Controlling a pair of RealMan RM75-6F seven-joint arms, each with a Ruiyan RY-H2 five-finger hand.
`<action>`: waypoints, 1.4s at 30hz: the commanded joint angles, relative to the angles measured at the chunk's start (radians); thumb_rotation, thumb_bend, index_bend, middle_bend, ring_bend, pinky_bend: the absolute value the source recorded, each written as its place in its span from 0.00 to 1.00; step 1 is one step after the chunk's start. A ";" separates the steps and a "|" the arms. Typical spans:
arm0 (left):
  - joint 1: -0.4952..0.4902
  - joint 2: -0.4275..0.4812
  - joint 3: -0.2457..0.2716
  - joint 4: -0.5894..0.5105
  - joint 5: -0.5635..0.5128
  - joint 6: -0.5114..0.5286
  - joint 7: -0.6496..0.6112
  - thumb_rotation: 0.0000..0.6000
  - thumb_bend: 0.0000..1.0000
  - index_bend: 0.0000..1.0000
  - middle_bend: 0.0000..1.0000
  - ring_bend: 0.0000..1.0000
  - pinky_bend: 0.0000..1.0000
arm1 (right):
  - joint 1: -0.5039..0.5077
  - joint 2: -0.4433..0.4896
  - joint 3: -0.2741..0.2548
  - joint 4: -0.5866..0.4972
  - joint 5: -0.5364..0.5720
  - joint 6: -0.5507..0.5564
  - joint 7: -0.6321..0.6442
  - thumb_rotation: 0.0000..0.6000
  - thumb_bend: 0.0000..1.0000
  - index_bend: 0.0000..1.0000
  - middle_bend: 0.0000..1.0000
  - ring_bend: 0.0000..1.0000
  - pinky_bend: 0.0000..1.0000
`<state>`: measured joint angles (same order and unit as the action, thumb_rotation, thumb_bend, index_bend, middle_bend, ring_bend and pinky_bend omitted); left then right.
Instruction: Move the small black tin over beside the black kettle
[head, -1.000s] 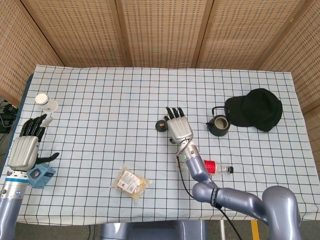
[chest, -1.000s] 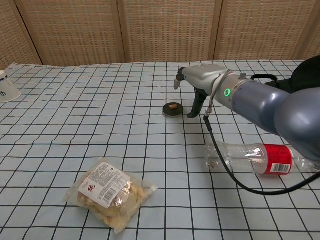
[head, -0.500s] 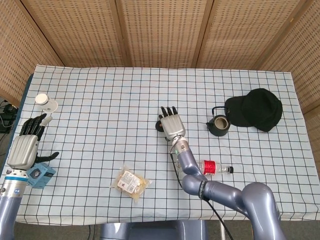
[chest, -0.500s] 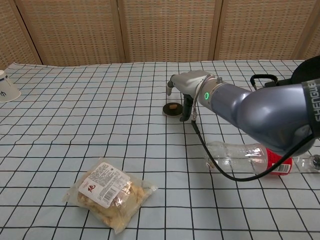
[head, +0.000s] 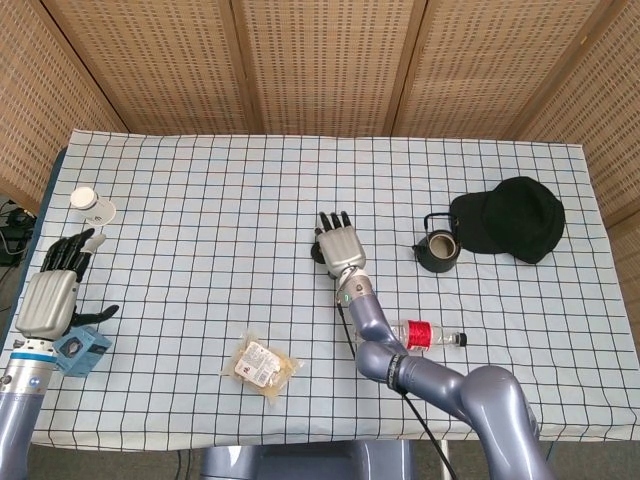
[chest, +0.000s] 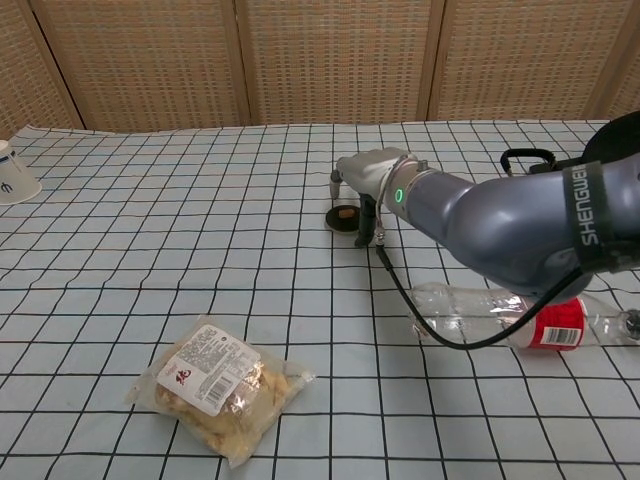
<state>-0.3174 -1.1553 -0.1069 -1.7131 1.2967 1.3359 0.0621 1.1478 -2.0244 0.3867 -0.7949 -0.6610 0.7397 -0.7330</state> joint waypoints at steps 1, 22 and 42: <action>0.001 0.001 -0.001 -0.001 0.001 -0.002 0.000 1.00 0.13 0.00 0.00 0.00 0.00 | 0.006 -0.008 -0.001 0.016 -0.007 -0.006 0.012 1.00 0.36 0.30 0.01 0.00 0.00; 0.003 0.004 -0.011 -0.002 -0.005 -0.035 -0.006 1.00 0.13 0.00 0.00 0.00 0.00 | 0.021 -0.059 -0.004 0.125 -0.062 -0.020 0.066 1.00 0.42 0.46 0.10 0.00 0.00; 0.017 0.010 -0.004 -0.026 0.028 -0.018 0.011 1.00 0.13 0.00 0.00 0.00 0.00 | -0.113 0.210 -0.005 -0.401 -0.036 0.269 -0.091 1.00 0.42 0.46 0.10 0.00 0.00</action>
<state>-0.3037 -1.1489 -0.1138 -1.7335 1.3189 1.3133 0.0735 1.0758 -1.8873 0.3870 -1.0907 -0.7138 0.9380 -0.7763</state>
